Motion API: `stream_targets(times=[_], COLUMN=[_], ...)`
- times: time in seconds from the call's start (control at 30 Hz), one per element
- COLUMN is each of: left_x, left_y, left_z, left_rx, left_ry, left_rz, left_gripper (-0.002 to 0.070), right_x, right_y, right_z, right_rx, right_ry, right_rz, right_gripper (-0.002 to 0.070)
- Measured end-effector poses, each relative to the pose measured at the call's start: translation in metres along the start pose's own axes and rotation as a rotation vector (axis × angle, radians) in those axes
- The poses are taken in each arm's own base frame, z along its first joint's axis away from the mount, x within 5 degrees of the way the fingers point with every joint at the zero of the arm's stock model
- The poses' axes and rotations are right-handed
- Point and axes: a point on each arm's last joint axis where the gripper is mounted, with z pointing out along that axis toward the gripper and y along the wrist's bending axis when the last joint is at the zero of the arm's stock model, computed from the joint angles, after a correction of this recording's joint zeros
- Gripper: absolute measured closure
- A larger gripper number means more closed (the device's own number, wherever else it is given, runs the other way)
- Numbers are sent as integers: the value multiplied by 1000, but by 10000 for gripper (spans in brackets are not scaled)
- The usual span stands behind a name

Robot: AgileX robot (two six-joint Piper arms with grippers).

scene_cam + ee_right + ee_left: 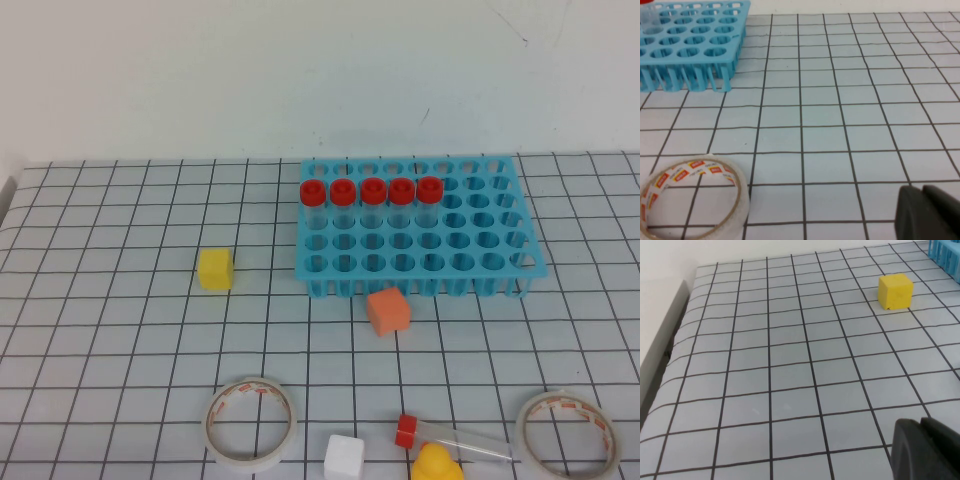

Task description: Place the test tubes

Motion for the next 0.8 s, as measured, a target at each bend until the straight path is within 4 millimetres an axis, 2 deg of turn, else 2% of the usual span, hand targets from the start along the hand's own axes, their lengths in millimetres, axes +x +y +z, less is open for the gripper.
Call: stream_targets(times=[0.6,0.7,0.8], left_x=[0,-3,-14], left_y=[0,0,0], left_z=[0,0,-1], left_rx=[0,1,5], left_ry=[-1,-34,-155], left_rz=[0,0,0], left_gripper=[676,676,676], right_x=[0,-2,-10], right_y=[0,0,1], right_z=[0,1,0], right_rx=[0,-3,-12], right_ry=[-4,-34,-133], right_rz=[0,0,0], right_gripper=[678,678,678])
